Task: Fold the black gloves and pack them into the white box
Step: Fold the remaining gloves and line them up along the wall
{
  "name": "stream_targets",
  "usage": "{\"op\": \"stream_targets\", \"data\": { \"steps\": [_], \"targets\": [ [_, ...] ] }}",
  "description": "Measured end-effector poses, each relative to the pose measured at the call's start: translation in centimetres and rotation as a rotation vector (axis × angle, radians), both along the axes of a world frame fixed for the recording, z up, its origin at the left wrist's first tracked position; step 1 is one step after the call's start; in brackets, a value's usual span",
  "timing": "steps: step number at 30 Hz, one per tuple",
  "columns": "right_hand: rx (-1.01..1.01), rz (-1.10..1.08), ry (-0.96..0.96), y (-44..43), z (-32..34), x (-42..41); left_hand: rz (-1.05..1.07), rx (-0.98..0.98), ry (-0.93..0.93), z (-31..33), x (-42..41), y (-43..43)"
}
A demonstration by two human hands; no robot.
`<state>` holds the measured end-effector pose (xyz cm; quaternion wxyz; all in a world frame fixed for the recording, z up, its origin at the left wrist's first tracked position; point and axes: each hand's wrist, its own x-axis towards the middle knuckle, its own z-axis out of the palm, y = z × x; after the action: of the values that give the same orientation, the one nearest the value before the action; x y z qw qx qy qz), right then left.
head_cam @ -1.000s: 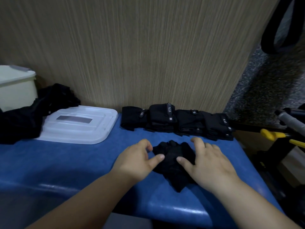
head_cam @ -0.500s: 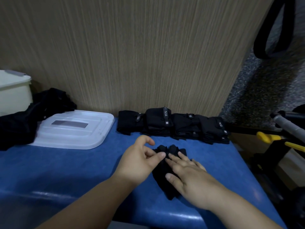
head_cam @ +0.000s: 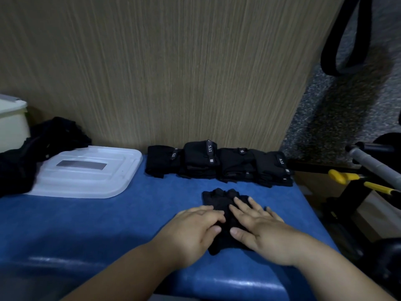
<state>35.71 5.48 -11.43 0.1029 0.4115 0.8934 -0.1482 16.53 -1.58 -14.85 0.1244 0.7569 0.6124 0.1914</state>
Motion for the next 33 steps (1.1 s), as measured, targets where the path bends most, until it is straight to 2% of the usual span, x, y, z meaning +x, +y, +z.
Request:
{"op": "stream_targets", "data": {
  "steps": [2, 4, 6, 8, 11, 14, 18, 22, 27, 30, 33],
  "targets": [
    [0.016, -0.038, 0.046, 0.2, -0.2, 0.2, -0.001, -0.006, 0.044, -0.2, 0.0, 0.0],
    [0.046, -0.128, 0.211, 0.6, -0.3, 0.4, -0.005, -0.017, 0.055, -0.4, -0.1, 0.1],
    [0.123, -0.287, 0.379, 0.9, -0.2, 0.5, -0.015, -0.026, 0.054, -0.4, -0.1, 0.0],
    [0.150, -0.429, 0.408, 0.9, -0.1, 0.4, -0.026, -0.029, 0.051, -0.3, -0.2, 0.0],
    [0.106, -0.442, 0.400, 0.5, -0.4, -0.2, -0.028, -0.024, 0.004, -0.2, -0.3, 0.2],
    [0.060, -0.437, 0.557, 0.3, -0.7, -0.7, 0.006, -0.013, -0.121, -0.1, -0.5, 0.4],
    [-0.037, -0.427, 0.677, -0.3, -0.6, -0.9, 0.093, 0.067, -0.155, 0.6, 0.0, 0.1],
    [-0.070, -0.361, 0.586, -1.0, -0.4, -0.6, 0.083, 0.107, -0.045, 0.4, 0.5, -0.1],
    [0.003, -0.313, 0.468, -1.0, -0.2, 0.0, 0.033, -0.065, 0.145, -0.3, 0.7, 0.2],
    [0.016, -0.291, 0.378, -0.9, 0.1, 0.7, 0.014, -0.118, 0.185, -0.1, 0.9, 0.0],
    [-0.009, -0.304, 0.393, -0.9, 0.3, 1.3, 0.013, -0.142, 0.209, 0.0, 1.0, -0.1]
  ]
}}
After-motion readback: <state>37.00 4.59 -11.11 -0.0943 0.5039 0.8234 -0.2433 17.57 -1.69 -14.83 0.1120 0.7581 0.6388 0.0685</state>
